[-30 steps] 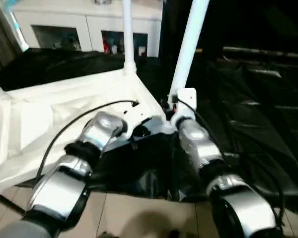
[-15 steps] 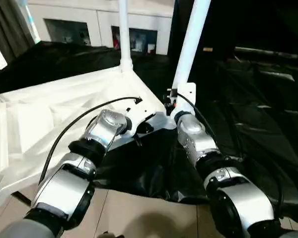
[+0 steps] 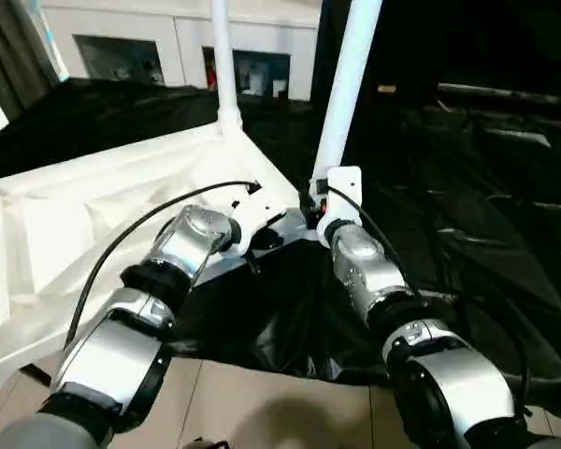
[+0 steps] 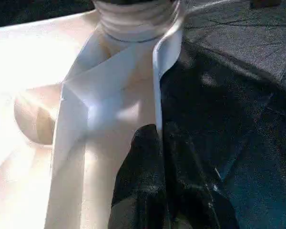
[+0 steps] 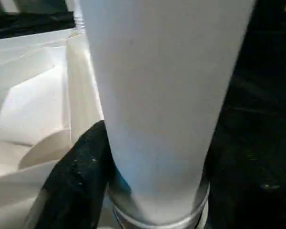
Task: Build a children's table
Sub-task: Rotate leg to tighten
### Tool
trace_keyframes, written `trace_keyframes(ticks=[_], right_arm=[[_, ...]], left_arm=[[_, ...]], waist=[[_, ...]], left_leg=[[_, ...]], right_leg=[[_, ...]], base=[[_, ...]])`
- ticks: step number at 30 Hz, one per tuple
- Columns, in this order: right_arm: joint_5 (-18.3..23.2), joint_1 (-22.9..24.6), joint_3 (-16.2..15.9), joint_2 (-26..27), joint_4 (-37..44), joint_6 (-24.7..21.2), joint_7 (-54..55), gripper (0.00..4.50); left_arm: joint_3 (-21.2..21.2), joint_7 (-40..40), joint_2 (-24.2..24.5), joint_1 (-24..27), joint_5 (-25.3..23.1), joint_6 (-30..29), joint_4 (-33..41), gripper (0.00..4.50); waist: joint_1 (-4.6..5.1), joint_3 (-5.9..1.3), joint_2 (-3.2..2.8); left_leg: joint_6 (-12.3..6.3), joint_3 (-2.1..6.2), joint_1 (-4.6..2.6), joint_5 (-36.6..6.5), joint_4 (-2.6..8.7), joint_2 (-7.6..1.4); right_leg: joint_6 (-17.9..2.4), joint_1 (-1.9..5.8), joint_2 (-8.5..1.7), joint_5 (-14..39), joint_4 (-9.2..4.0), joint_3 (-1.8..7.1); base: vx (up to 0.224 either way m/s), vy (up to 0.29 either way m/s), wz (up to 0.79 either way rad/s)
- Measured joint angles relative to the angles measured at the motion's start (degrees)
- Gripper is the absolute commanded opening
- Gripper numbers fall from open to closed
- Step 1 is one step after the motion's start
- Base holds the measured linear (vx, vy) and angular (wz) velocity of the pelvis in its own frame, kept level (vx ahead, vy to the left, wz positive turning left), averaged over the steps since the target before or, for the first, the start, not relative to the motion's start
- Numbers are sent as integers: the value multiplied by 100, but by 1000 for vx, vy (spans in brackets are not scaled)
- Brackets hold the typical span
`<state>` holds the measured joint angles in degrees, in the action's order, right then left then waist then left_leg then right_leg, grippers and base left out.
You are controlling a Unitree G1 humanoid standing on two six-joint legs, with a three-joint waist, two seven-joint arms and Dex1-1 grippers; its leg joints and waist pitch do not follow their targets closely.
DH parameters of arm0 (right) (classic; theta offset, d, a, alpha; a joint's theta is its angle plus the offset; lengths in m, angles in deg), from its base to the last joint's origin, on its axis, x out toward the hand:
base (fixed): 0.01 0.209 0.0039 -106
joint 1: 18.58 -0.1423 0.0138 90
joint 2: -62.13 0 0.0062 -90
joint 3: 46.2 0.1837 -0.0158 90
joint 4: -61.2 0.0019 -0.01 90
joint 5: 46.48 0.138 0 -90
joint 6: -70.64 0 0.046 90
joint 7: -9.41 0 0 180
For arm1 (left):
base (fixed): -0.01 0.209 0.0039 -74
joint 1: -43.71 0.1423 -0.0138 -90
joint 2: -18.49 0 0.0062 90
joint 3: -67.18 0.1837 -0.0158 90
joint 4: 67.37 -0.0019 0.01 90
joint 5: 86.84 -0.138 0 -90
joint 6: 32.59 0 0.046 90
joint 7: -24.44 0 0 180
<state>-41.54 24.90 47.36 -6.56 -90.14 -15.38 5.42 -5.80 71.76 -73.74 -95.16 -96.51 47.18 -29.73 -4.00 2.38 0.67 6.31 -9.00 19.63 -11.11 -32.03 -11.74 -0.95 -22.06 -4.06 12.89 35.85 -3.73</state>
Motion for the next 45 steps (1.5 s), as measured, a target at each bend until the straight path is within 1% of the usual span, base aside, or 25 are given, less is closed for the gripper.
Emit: trace_keyframes(ticks=[1,2,3,4,5,6,7,9,11,12,13,14,16,18,22,25,32,33,35,38,39,40,42,43,45], right_arm=[[31,37,40,-15,20,17,-115,312],[65,46,47,-44,51,16,-235,337],[112,46,51,-65,58,15,-323,337],[161,91,49,-98,129,-10,-500,350],[181,201,35,-149,282,-12,-736,350],[227,360,-18,-276,547,-60,-1093,362],[273,585,-168,-467,912,-151,-1647,362],[357,796,-298,-693,1237,-295,-2239,362],[456,938,-428,-950,1667,-494,-2839,362],[513,1041,-536,-1080,1959,-591,-3190,362],[592,1114,-591,-1258,2171,-648,-3517,362],[630,1172,-660,-1391,2344,-698,-3784,362],[710,1370,-819,-1700,2814,-832,-4400,362],[815,1600,-955,-2023,3196,-1004,-4942,362],[894,1908,-1240,-2632,3770,-1300,-5886,362],[881,1949,-1323,-2845,3958,-1365,-6146,362],[739,1961,-1412,-2853,3989,-1338,-6088,362],[665,1961,-1426,-2853,3989,-1305,-6073,362],[613,1961,-1463,-2853,3982,-1254,-6023,337],[545,1941,-1473,-2838,3908,-1190,-5913,325],[511,1932,-1480,-2837,3851,-1148,-5882,304],[415,1932,-1512,-2838,3788,-1092,-5855,292],[376,1929,-1526,-2831,3758,-1019,-5825,292],[347,1915,-1531,-2825,3747,-1006,-5825,276],[334,1886,-1534,-2808,3695,-983,-5818,270]], left_arm=[[-5,43,27,24,12,13,63,0],[-8,70,58,58,27,37,131,0],[-17,92,76,74,46,54,164,0],[-25,149,106,103,65,97,222,0],[-25,240,151,146,86,196,283,0],[-28,362,231,209,110,289,396,0],[-31,590,365,300,161,476,512,0],[-33,905,488,415,257,669,647,0],[-14,1251,597,526,318,805,804,0],[12,1432,650,596,337,908,891,0],[40,1596,698,644,364,995,954,0],[78,1689,729,687,378,1082,1000,0],[109,1926,789,802,445,1255,1105,0],[124,2147,831,902,551,1384,1167,0],[122,2456,889,1036,669,1435,1280,0],[126,2568,900,1074,701,1481,1285,0],[128,2576,890,1119,721,1563,1285,0],[127,2571,885,1123,723,1570,1285,0],[126,2568,882,1128,725,1578,1285,0],[125,2552,876,1130,725,1580,1285,0],[126,2550,871,1131,725,1584,1285,0],[126,2548,869,1133,725,1604,1284,0],[125,2549,873,1139,725,1625,1282,0],[125,2547,875,1139,724,1633,1278,0],[125,2541,882,1139,724,1636,1274,0]], waist=[[7,3,-2],[15,5,-6],[24,7,-8],[30,8,-10],[32,13,-16],[31,15,-15],[29,19,-13],[23,21,-14],[-18,25,-19],[-51,25,-20],[-114,25,-19],[-137,26,-20],[-166,26,-20],[-191,26,-19],[-208,27,-19],[-212,27,-19],[-211,27,-17],[-213,27,-17],[-217,27,-17],[-224,26,-12],[-226,26,-11],[-229,26,-11],[-228,26,-10],[-228,27,-9],[-225,27,-5]], left_leg=[[1,-1,19,2,-2,-4],[1,-3,33,4,-3,-4],[-2,-3,45,7,-8,-6],[-8,-5,54,13,-13,-8],[-22,-8,61,22,-20,-10],[-48,-13,76,38,-29,-11],[-77,-16,107,49,-36,-10],[-91,-20,138,41,-49,-11],[-103,-30,146,34,-53,-11],[-109,-35,146,31,-54,-12],[-112,-41,147,29,-61,-13],[-113,-51,148,28,-65,-15],[-118,-73,147,26,-74,-16],[-128,-76,147,19,-88,-16],[-130,-78,147,18,-119,-18],[-127,-78,144,20,-137,-24],[-127,-78,147,21,-160,-23],[-128,-79,148,20,-160,-22],[-128,-79,148,20,-159,-22],[-129,-80,147,20,-161,-23],[-129,-80,147,20,-162,-23],[-129,-80,149,20,-164,-22],[-130,-80,148,20,-164,-22],[-130,-79,149,21,-165,-23],[-131,-80,148,21,-167,-23]], right_leg=[[0,-11,1,0,-3,-4],[0,-20,2,0,-4,-4],[0,-29,2,0,-4,-5],[-1,-38,4,1,-5,-6],[-2,-50,7,1,-6,-7],[-2,-71,9,1,-6,-6],[0,-98,8,-1,-8,-7],[8,-118,8,-6,-5,-11],[6,-122,7,-5,-8,-12],[5,-121,6,-4,-9,-12],[3,-121,3,-3,-9,-12],[3,-121,-3,-3,-8,-12],[4,-119,-17,-3,-5,-10],[4,-115,-22,-4,-3,-10],[6,-114,-23,-5,16,-6],[8,-112,-23,-6,33,-5],[16,-108,-27,-15,39,-1],[15,-108,-28,-15,39,-1],[16,-108,-28,-15,39,-1],[16,-108,-28,-15,40,-1],[16,-107,-28,-15,40,-1],[16,-107,-28,-15,40,-1],[16,-107,-28,-15,40,-1],[16,-107,-28,-15,41,-1],[16,-107,-28,-15,45,-1]], base=[[0,0,0],[0,0,0],[0,0,0],[0,0,0],[0,0,0],[0,0,0],[0,0,0],[0,0,0],[0,0,0],[0,0,0],[0,0,0],[0,0,0],[0,0,0],[0,0,0],[0,0,0],[0,0,0],[0,0,0],[0,0,0],[0,0,0],[0,0,0],[0,0,0],[0,0,0],[0,0,0],[0,0,0],[0,0,0]])
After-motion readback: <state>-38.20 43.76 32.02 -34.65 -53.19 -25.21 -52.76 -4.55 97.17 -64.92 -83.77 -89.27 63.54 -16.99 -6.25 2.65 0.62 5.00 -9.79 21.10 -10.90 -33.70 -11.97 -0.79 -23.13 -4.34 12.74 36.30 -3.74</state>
